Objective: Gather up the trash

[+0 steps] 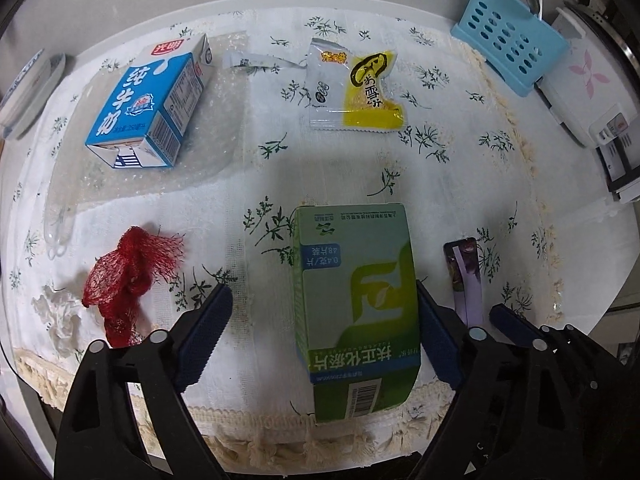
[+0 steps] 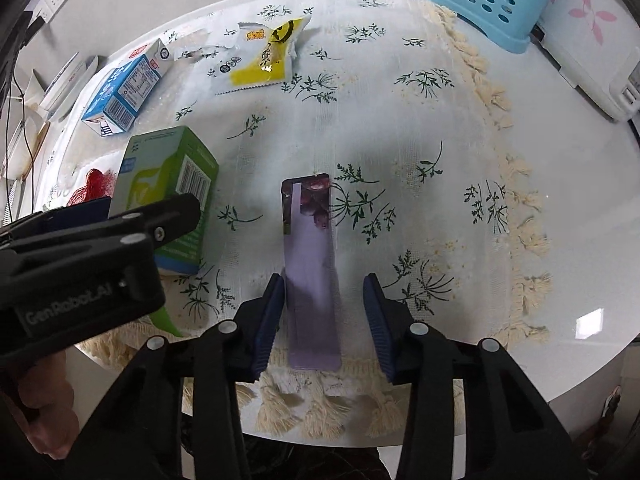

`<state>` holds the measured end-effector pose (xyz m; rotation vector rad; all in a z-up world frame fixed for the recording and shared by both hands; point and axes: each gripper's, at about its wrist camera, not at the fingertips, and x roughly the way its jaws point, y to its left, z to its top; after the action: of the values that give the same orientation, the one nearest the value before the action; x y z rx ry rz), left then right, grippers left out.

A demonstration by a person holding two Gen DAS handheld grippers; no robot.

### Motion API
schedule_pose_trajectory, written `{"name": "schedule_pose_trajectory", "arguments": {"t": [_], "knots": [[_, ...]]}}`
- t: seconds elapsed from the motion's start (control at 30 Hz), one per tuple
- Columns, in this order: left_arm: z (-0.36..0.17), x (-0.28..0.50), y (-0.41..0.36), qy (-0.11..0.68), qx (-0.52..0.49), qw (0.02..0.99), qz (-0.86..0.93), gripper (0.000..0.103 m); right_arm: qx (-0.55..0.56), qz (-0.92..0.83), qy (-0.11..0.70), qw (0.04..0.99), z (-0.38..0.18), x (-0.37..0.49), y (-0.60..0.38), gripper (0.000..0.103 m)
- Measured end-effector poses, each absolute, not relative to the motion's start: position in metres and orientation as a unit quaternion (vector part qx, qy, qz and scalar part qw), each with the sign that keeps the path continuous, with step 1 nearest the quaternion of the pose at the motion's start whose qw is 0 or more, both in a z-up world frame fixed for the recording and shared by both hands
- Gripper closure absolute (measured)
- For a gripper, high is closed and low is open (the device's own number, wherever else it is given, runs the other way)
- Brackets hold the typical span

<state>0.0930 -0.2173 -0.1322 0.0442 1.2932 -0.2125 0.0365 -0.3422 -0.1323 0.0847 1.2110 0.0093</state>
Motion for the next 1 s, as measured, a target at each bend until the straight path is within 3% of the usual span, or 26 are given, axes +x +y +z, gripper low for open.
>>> {"name": "schedule_pose_trajectory", "arguments": {"t": [0.13, 0.27, 1.0], "knots": [[-0.135, 0.092, -0.22, 0.608, 0.018, 0.787, -0.101, 0.036, 0.035, 0.002, 0.574, 0.818, -0.132, 0.039, -0.34, 0.08], [-0.134, 0.09, -0.222, 0.608, 0.02, 0.787, -0.104, 0.056, 0.039, -0.004, 0.575, 0.817, -0.132, 0.039, -0.34, 0.083], [-0.105, 0.062, -0.179, 0.581, 0.006, 0.806, -0.11, 0.057, 0.051, -0.016, 0.542, 0.839, -0.096, 0.024, -0.344, 0.084]]}}
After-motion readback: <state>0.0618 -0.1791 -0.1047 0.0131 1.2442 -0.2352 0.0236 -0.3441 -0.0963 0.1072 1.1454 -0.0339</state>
